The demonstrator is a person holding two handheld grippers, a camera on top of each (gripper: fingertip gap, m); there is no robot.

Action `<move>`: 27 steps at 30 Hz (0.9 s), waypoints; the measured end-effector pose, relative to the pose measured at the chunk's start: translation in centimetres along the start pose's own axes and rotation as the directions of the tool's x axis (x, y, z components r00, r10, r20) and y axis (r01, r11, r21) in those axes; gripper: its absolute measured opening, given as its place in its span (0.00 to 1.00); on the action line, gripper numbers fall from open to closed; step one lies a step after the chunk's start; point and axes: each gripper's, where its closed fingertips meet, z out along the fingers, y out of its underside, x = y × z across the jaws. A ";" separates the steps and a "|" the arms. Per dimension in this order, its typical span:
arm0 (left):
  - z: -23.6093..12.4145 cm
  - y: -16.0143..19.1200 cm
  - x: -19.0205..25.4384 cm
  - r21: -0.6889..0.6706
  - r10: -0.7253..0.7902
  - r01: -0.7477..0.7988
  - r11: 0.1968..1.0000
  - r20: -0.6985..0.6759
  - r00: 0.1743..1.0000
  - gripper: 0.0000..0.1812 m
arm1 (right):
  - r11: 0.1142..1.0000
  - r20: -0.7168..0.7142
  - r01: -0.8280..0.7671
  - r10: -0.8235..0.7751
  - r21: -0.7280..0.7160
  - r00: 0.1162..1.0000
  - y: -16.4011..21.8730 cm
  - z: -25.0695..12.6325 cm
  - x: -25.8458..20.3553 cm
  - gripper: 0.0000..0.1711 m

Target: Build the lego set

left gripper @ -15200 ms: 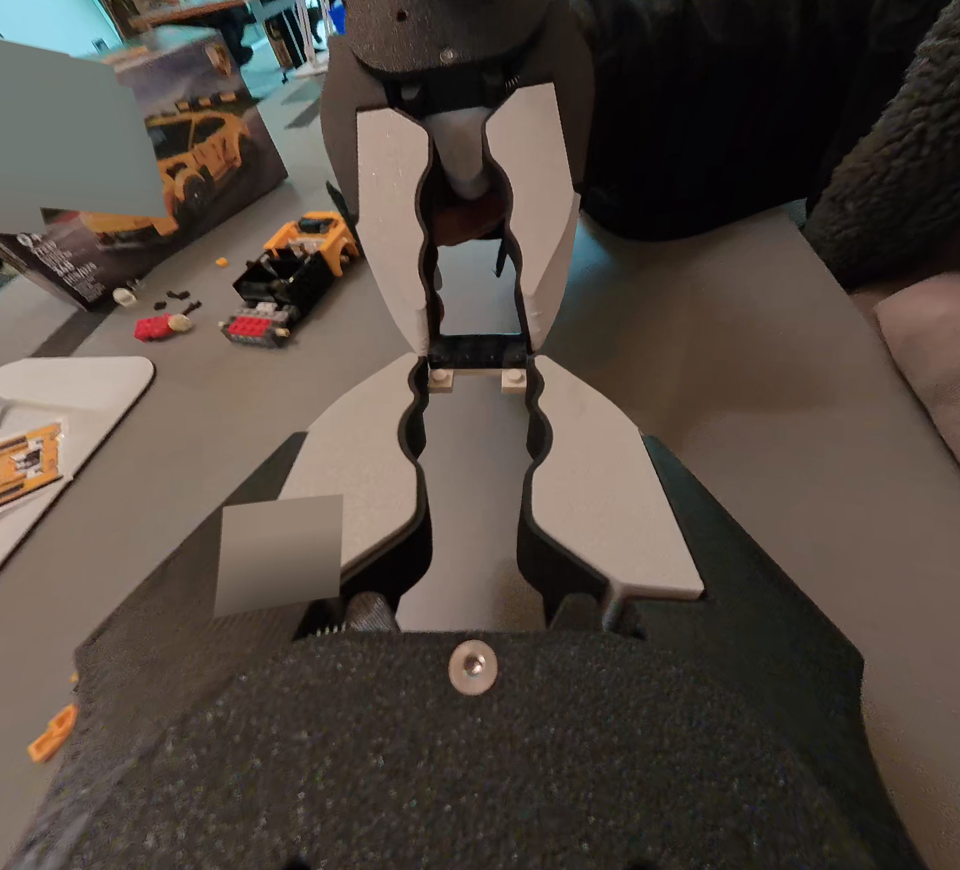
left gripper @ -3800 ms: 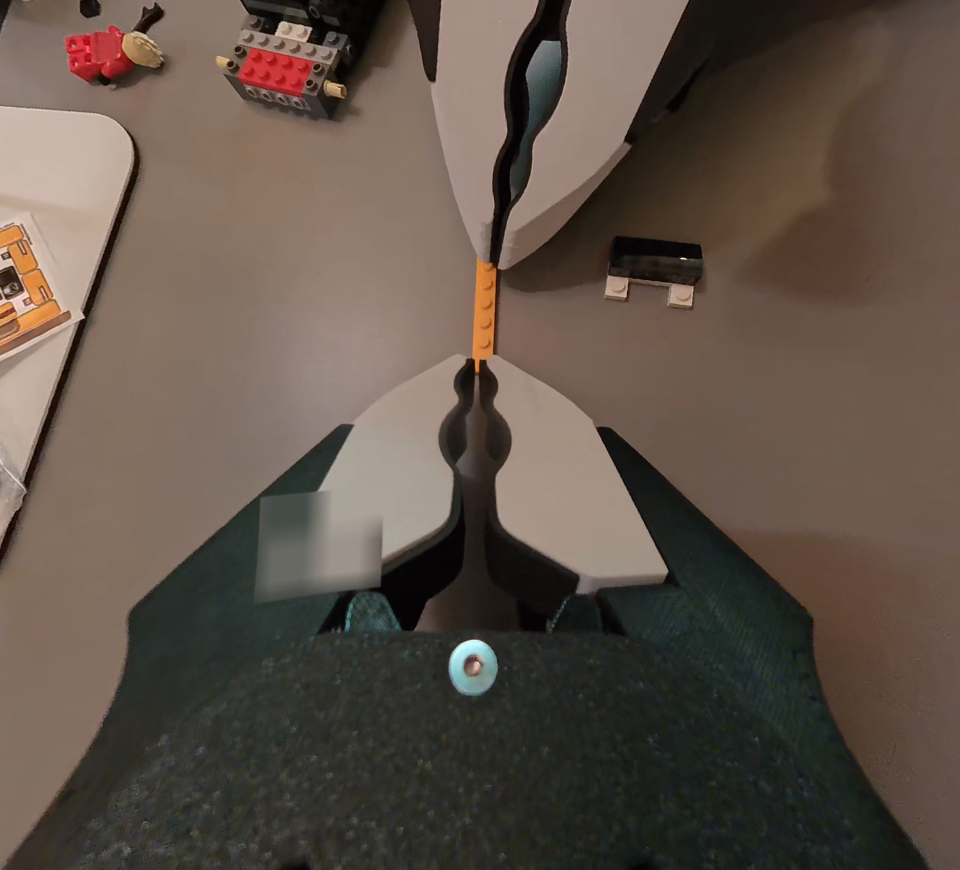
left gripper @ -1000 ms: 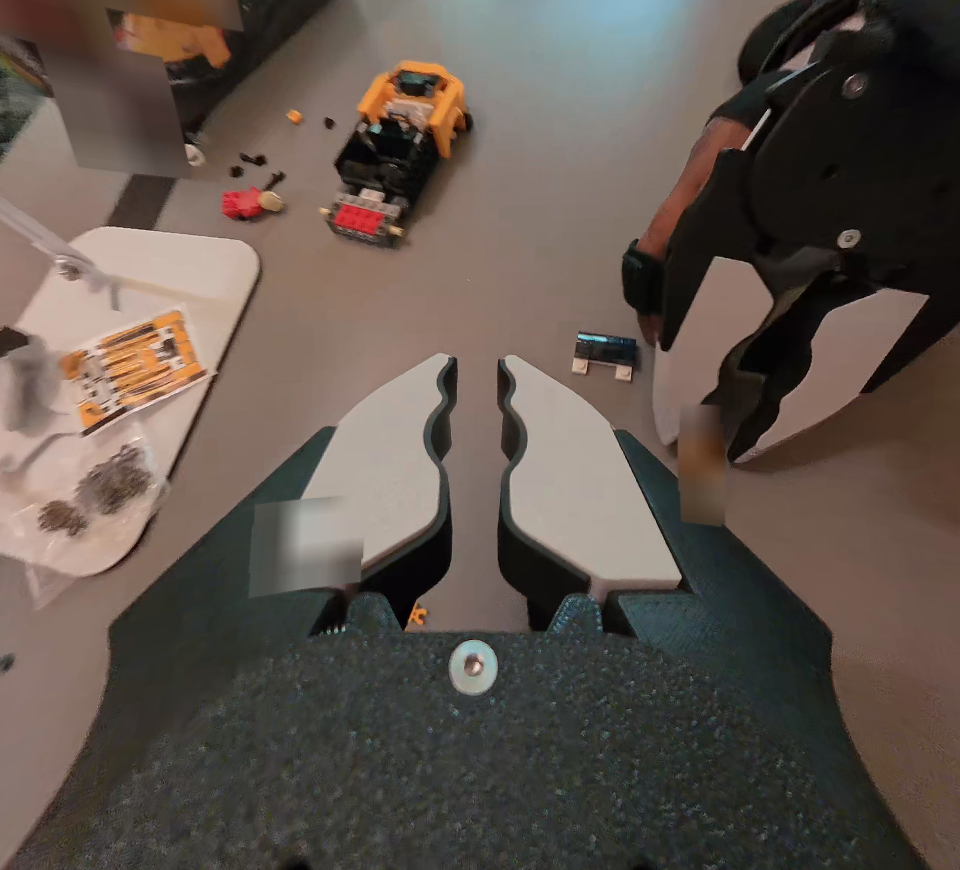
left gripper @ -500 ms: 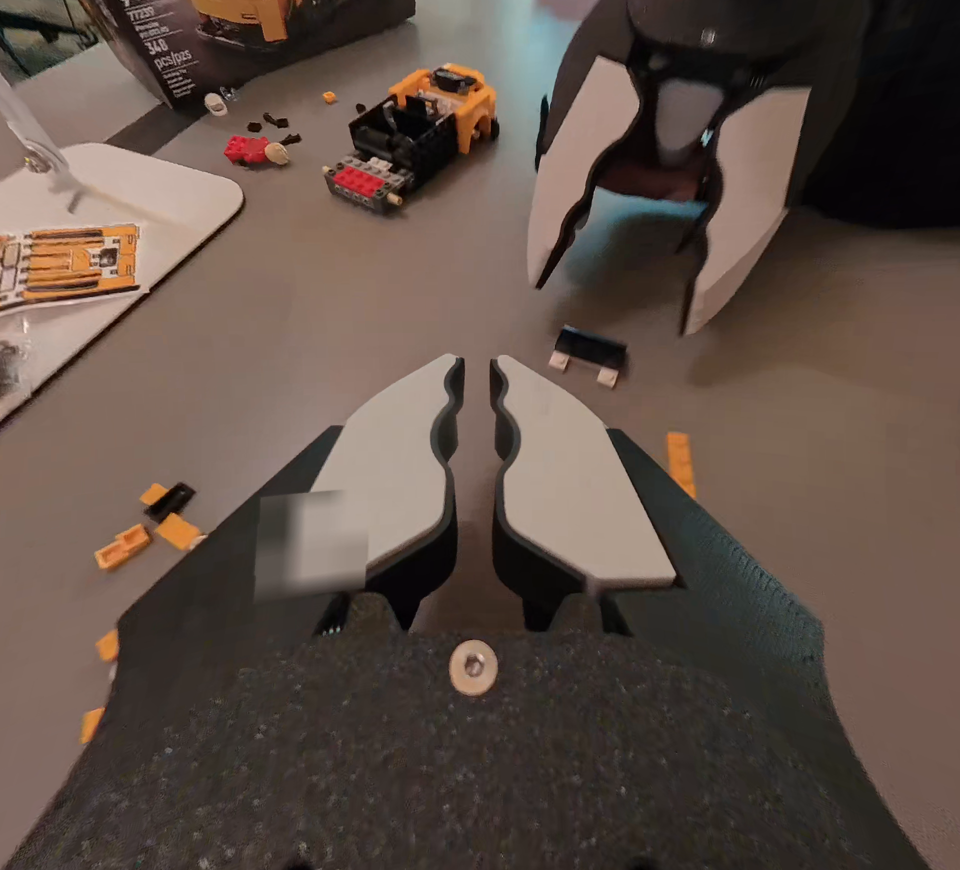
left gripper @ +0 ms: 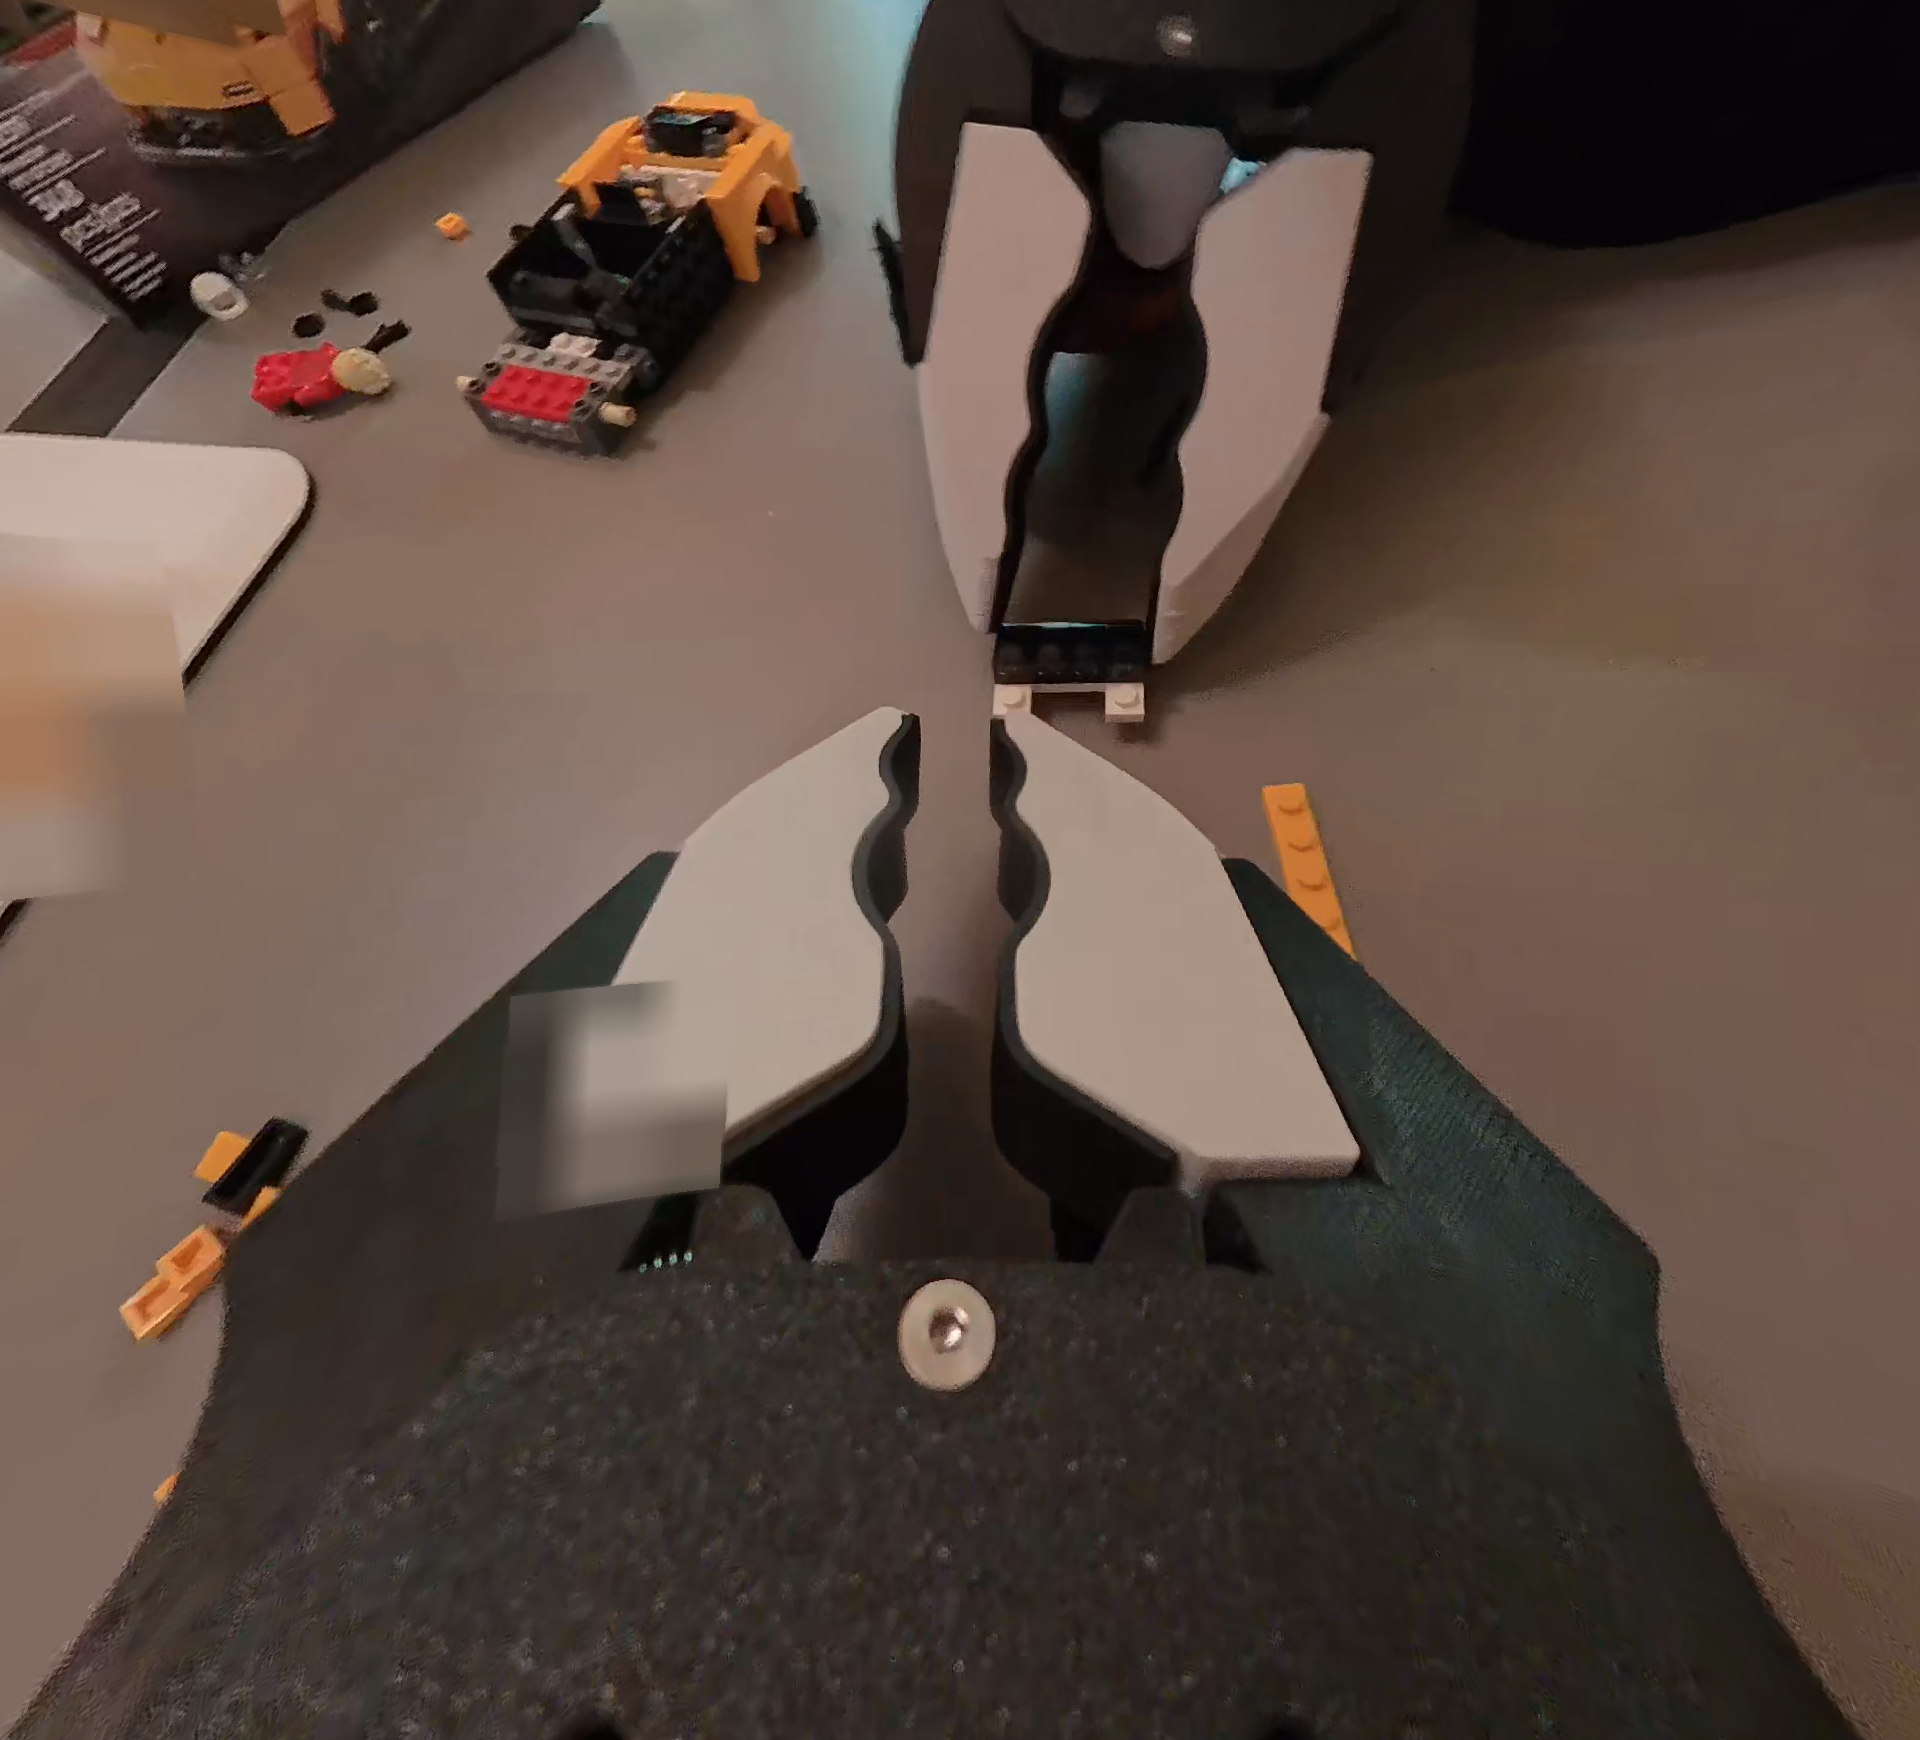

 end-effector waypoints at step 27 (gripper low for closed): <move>-1.9 -5.7 4.8 0.221 0.104 -0.082 0.972 -0.086 0.991 0.06 | 0.856 0.483 -0.350 0.139 0.381 0.865 -6.6 -5.2 -4.0 0.18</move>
